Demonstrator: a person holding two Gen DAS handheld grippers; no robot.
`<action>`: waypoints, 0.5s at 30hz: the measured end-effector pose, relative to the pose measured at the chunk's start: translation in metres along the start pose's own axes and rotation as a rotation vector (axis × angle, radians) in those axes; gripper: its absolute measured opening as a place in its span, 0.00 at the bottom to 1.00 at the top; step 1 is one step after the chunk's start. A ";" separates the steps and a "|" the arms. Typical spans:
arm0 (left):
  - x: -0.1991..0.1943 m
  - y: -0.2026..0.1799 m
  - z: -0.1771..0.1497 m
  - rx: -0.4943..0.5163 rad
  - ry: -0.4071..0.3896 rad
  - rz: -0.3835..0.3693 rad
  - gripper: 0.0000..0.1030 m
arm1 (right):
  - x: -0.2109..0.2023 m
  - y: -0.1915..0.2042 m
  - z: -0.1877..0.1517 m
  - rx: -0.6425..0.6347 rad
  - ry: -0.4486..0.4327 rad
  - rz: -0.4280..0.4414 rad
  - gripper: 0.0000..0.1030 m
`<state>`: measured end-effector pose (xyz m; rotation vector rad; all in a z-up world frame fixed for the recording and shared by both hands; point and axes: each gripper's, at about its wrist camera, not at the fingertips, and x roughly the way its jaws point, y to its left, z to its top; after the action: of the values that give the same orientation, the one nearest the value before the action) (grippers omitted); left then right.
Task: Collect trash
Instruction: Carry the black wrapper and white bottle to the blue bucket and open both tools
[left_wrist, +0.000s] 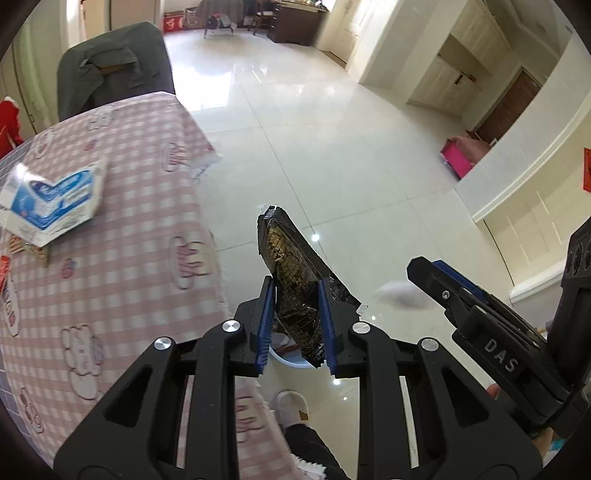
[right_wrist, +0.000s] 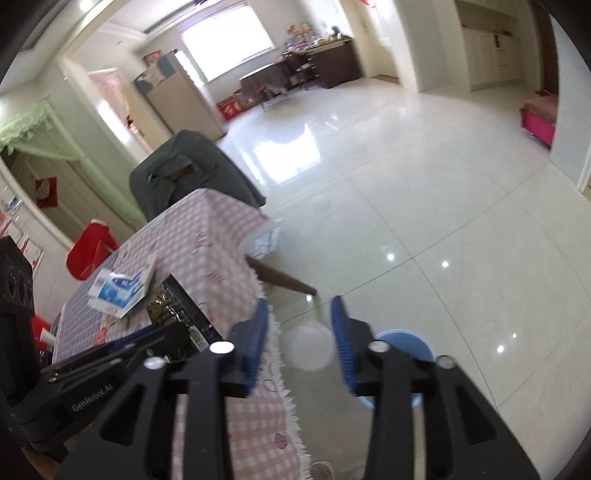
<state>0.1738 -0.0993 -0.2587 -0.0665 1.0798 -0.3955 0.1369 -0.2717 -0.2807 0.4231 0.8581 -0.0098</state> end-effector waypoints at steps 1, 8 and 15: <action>0.002 -0.006 0.000 0.004 0.003 -0.003 0.23 | -0.002 -0.004 0.001 0.003 -0.001 0.002 0.42; 0.021 -0.043 0.005 0.036 0.034 -0.027 0.23 | -0.020 -0.032 0.010 0.029 -0.033 -0.028 0.46; 0.032 -0.069 0.010 0.064 0.053 -0.046 0.23 | -0.038 -0.057 0.020 0.060 -0.071 -0.076 0.51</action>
<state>0.1764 -0.1762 -0.2644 -0.0241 1.1181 -0.4755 0.1163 -0.3373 -0.2623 0.4440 0.8046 -0.1199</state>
